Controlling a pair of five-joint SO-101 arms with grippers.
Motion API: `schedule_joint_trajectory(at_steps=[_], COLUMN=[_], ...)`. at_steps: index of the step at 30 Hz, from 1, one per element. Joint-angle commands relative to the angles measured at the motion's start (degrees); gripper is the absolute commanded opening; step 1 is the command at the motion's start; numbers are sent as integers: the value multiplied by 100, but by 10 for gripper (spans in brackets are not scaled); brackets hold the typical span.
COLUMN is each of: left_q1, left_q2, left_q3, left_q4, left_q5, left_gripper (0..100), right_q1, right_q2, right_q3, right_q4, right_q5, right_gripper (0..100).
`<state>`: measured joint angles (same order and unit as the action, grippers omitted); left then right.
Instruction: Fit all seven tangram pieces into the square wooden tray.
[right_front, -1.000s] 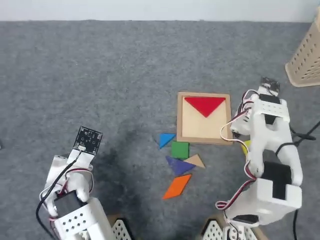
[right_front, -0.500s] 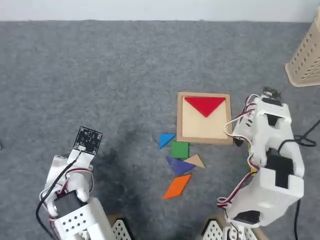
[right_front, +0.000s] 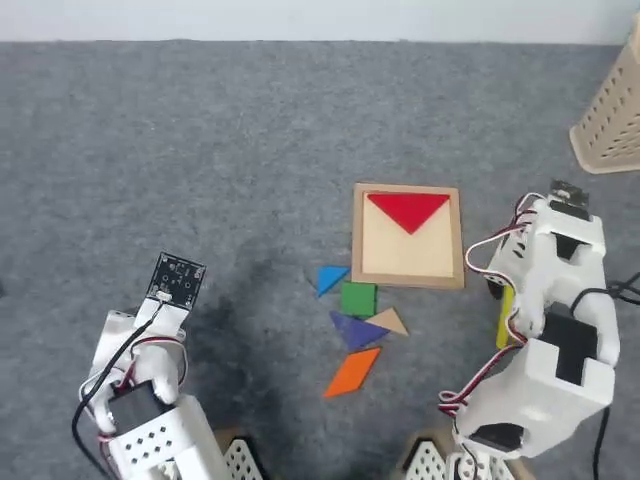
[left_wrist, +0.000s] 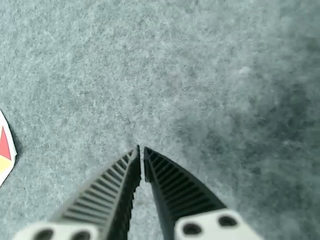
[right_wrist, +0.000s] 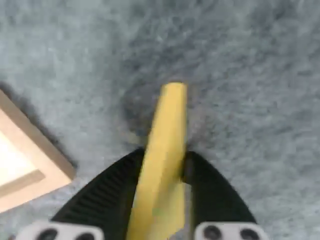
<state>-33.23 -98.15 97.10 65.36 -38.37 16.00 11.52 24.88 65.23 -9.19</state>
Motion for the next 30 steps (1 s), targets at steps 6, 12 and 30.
schedule_joint_trajectory(at_steps=[6, 12, 30], left_q1=[0, 0, 0], left_q2=[26, 26, 26], left_q3=[-22, -22, -22], left_q4=[18, 18, 18], left_q5=[-70, -70, -88], left_gripper=[12, 12, 12], right_q1=[13, -4, -3424], right_q2=[-268, -1305, -2009], right_q3=[-141, -580, -1626], right_q4=[101, 971, 1015], right_q5=[668, 923, 870], right_gripper=[6, 6, 6])
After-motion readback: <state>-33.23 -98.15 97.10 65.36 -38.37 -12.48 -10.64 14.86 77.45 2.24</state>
